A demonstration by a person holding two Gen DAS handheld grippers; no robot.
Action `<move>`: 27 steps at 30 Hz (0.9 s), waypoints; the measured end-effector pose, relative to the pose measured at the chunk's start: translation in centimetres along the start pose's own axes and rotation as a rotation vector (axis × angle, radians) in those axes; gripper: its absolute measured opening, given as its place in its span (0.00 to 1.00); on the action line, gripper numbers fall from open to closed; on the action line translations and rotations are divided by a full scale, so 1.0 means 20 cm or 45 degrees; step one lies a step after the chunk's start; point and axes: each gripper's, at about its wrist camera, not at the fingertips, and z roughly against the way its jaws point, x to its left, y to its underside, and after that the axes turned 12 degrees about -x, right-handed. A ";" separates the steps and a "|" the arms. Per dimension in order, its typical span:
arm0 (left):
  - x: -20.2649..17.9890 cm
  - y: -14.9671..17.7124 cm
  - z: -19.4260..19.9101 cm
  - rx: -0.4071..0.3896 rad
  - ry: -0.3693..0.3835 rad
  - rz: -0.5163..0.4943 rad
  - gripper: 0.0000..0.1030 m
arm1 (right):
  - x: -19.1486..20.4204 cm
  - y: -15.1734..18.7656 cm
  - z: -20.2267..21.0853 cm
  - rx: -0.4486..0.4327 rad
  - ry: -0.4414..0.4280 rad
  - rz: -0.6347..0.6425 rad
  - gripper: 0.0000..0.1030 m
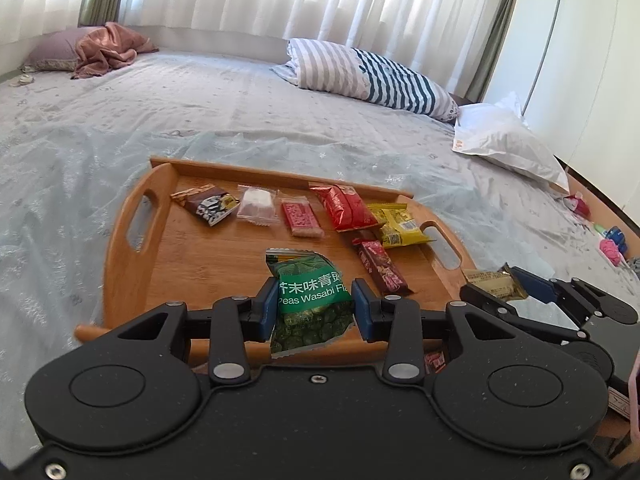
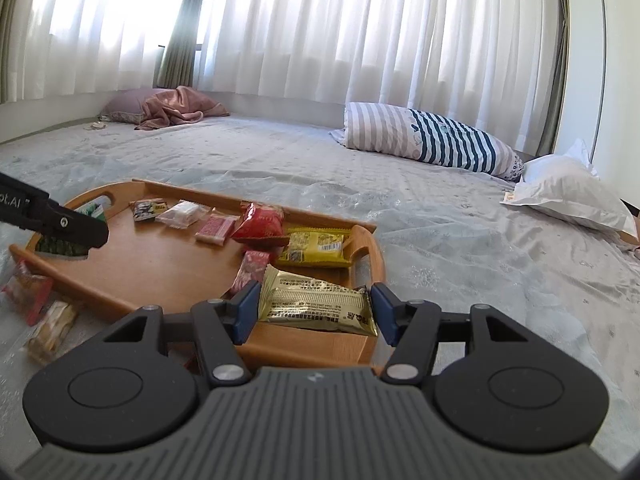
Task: Organize snacks
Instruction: 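Lower both packets onto the tray and open both tools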
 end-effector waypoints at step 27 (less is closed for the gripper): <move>-0.06 -0.01 -0.55 0.091 0.011 -0.059 0.36 | -0.06 0.03 -0.43 0.111 -0.123 -0.037 0.61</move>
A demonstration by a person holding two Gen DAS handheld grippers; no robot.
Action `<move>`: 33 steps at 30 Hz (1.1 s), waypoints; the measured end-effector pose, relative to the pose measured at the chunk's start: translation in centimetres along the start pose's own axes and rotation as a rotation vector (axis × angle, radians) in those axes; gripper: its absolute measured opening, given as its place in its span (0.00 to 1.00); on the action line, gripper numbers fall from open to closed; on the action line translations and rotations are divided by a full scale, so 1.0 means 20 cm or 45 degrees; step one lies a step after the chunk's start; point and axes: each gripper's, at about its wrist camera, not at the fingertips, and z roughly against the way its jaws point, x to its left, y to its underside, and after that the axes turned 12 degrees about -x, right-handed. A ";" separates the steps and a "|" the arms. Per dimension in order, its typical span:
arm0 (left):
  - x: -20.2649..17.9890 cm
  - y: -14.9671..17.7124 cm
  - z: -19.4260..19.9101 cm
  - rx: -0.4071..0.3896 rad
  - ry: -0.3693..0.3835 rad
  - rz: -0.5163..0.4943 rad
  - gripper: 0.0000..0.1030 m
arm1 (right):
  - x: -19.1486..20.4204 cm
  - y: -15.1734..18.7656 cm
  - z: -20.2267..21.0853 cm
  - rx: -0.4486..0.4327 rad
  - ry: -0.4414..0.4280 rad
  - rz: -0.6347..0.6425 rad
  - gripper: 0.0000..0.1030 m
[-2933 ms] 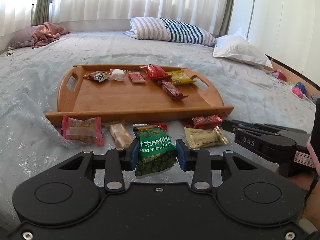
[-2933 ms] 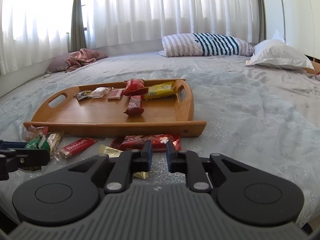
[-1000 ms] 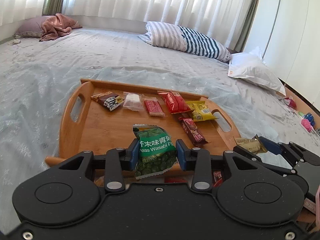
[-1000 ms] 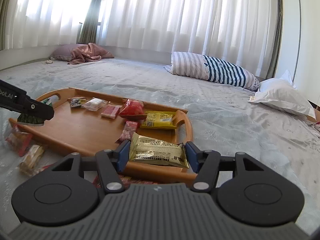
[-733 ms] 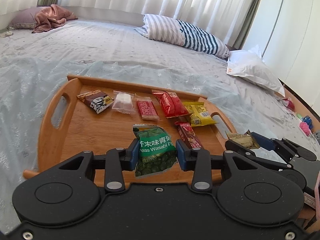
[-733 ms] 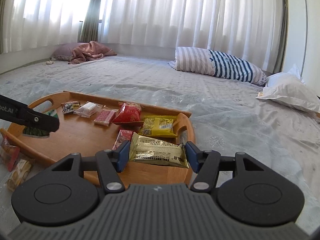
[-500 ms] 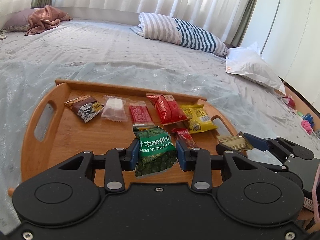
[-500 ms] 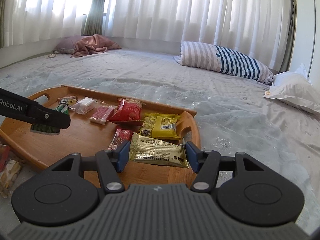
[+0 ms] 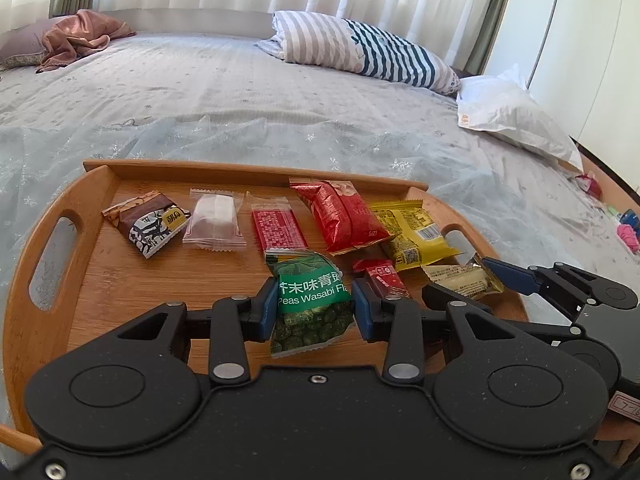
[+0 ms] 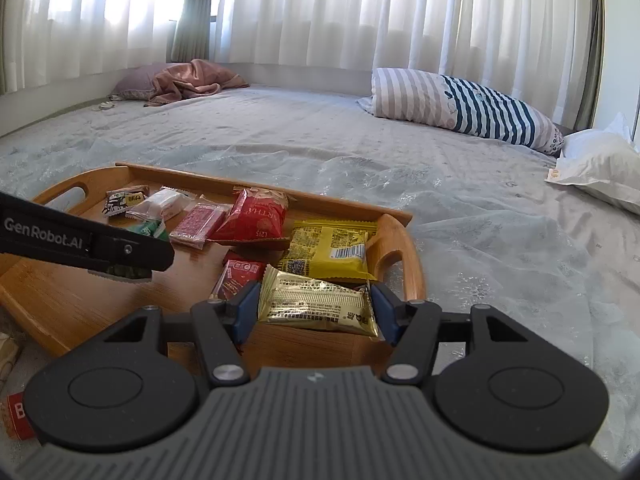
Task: Organize snacks
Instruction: 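Lower both packets onto the tray and open both tools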
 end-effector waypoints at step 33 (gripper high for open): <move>-0.03 0.03 -0.11 0.019 -0.023 -0.075 0.38 | -0.01 0.03 -0.07 0.037 -0.002 -0.021 0.63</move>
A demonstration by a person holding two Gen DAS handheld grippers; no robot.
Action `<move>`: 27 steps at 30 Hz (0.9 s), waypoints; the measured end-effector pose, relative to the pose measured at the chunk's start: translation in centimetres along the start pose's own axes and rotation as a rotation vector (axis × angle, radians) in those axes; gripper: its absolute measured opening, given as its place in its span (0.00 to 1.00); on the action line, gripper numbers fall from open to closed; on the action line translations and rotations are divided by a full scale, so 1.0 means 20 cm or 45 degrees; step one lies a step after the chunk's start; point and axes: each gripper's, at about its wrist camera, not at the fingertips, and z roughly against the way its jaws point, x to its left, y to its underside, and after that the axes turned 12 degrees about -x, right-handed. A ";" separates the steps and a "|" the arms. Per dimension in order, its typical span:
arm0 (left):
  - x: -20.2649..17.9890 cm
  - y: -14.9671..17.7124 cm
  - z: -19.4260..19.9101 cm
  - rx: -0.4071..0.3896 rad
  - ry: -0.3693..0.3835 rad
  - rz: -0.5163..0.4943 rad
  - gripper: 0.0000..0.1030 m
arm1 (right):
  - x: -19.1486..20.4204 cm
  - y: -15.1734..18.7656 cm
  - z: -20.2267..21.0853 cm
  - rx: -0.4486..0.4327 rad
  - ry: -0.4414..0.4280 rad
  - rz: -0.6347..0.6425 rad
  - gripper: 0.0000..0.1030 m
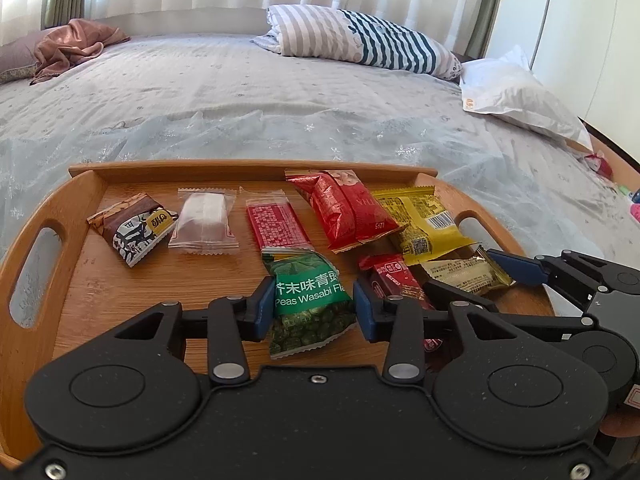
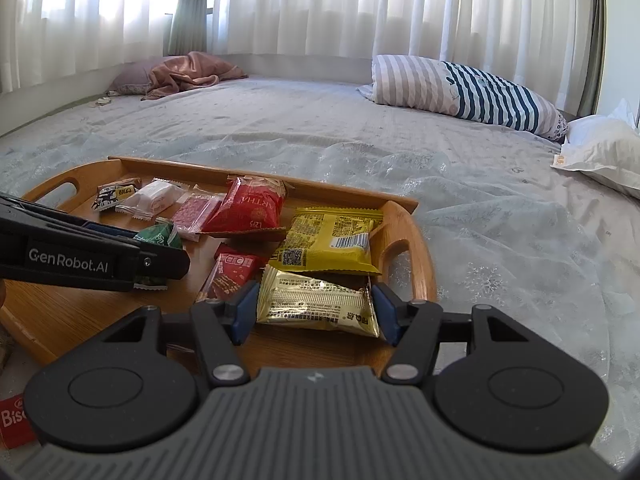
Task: Organize snacks
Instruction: 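Lower both packets onto the tray and open both tools, then withdraw both open tools from the tray back over the remaining snacks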
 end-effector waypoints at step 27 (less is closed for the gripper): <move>0.04 0.01 0.37 -0.133 -0.015 -0.020 0.95 | 0.01 -0.03 0.19 -0.051 0.031 -0.023 0.93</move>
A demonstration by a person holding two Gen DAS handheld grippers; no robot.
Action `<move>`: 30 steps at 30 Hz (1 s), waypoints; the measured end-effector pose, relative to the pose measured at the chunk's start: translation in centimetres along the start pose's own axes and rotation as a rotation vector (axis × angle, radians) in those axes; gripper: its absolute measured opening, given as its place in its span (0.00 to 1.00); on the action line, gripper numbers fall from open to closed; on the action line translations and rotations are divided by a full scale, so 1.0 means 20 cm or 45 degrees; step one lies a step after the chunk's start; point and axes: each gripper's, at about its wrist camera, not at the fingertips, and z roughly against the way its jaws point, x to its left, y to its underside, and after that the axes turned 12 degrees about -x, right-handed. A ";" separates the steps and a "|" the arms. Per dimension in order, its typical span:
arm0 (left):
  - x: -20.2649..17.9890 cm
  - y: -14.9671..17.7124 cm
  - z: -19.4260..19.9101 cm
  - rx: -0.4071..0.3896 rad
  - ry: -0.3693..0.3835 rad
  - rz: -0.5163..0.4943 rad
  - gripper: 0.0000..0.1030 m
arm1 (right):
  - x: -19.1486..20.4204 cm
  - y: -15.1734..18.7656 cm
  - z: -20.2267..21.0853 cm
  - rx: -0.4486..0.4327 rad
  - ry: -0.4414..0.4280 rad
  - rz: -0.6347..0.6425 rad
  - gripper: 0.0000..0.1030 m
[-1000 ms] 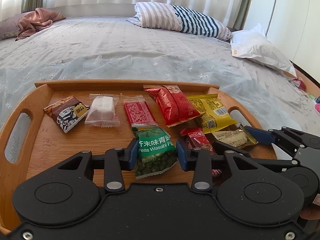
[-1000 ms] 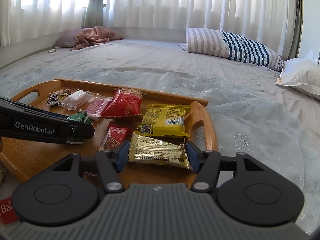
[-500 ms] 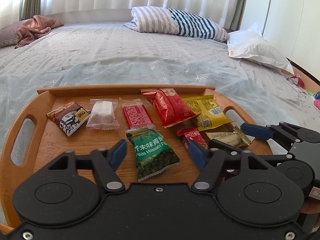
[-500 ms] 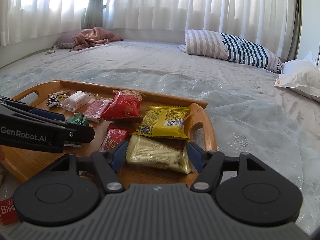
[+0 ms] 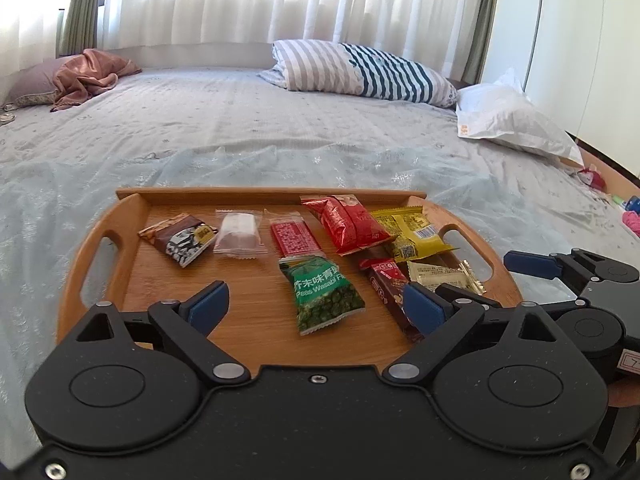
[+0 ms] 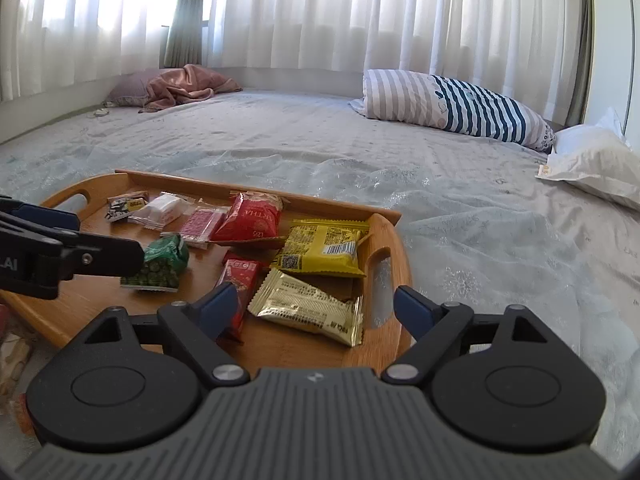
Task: Organize snacks
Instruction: 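Withdraw both open tools from the tray back over the remaining snacks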
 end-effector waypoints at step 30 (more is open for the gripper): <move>0.10 0.35 0.57 -0.113 -0.180 -0.100 0.98 | 0.11 0.25 0.36 -0.050 0.108 -0.202 1.00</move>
